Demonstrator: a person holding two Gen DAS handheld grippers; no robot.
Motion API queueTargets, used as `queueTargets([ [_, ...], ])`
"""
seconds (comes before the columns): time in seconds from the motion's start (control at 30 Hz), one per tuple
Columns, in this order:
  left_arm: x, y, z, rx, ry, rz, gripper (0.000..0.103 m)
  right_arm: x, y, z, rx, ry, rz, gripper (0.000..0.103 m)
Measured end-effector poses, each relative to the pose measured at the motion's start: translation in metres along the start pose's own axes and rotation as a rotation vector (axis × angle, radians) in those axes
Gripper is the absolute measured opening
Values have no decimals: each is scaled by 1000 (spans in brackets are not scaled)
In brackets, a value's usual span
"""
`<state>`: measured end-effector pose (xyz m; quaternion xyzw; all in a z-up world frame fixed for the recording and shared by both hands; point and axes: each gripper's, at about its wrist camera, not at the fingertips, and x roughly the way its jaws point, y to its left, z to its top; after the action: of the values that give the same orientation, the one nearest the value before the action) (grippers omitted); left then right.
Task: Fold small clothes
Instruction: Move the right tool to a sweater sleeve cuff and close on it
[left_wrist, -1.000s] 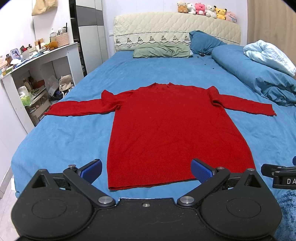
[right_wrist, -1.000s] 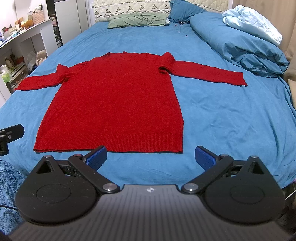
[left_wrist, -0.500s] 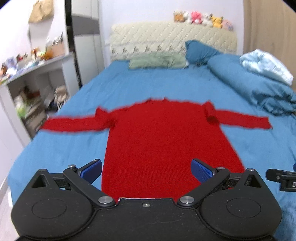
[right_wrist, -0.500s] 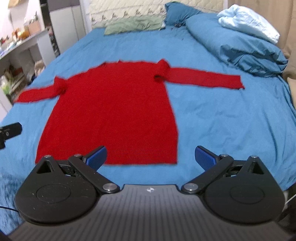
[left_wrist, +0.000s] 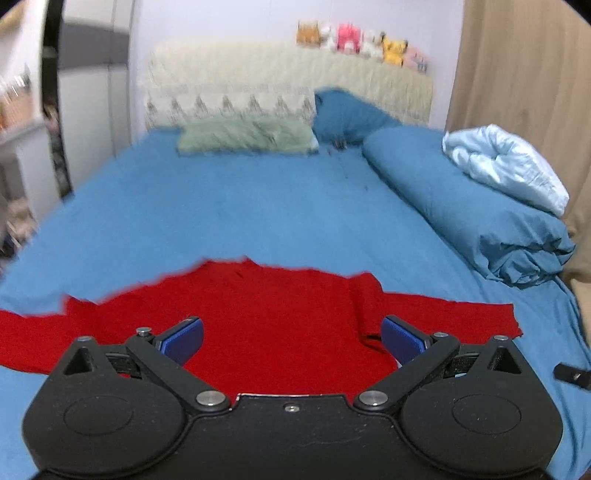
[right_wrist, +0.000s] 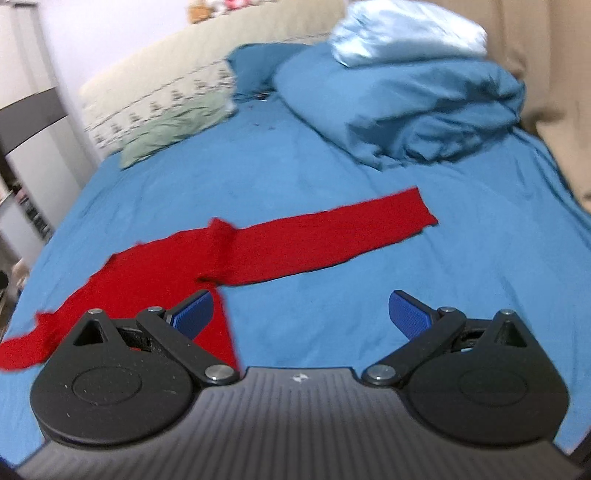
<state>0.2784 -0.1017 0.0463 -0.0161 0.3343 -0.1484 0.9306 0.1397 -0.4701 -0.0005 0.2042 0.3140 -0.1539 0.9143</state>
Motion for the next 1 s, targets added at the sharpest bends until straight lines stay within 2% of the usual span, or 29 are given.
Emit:
queueTargets([
  [0.17, 87, -10, -2, 17, 80, -12, 103, 78, -37, -12, 110, -13, -7, 103],
  [0.33, 153, -13, -11, 6, 124, -23, 103, 139, -59, -13, 144, -78, -32, 103],
  [0.47, 192, -17, -18, -16, 135, 2, 103, 183, -76, -8, 182, -92, -73, 103],
  [0.6, 229, -23, -26, -27, 167, 4, 103, 217, -92, -6, 213, -103, -113, 91],
  [0.67, 245, -27, -30, -17, 203, -1, 103, 225, -93, -5, 197, -136, -123, 88],
  [0.77, 262, -29, -37, 1, 262, -21, 103, 237, -94, 0, 183, -158, -142, 79],
  [0.87, 275, -32, -40, 56, 248, 22, 103, 244, -96, 7, 182, -172, -163, 69],
  [0.93, 279, -33, -42, 80, 261, 21, 103, 249, -96, 12, 181, -173, -180, 58],
  [1.0, 281, -29, -40, 84, 277, 7, 103, 253, -96, 17, 186, -164, -178, 31],
])
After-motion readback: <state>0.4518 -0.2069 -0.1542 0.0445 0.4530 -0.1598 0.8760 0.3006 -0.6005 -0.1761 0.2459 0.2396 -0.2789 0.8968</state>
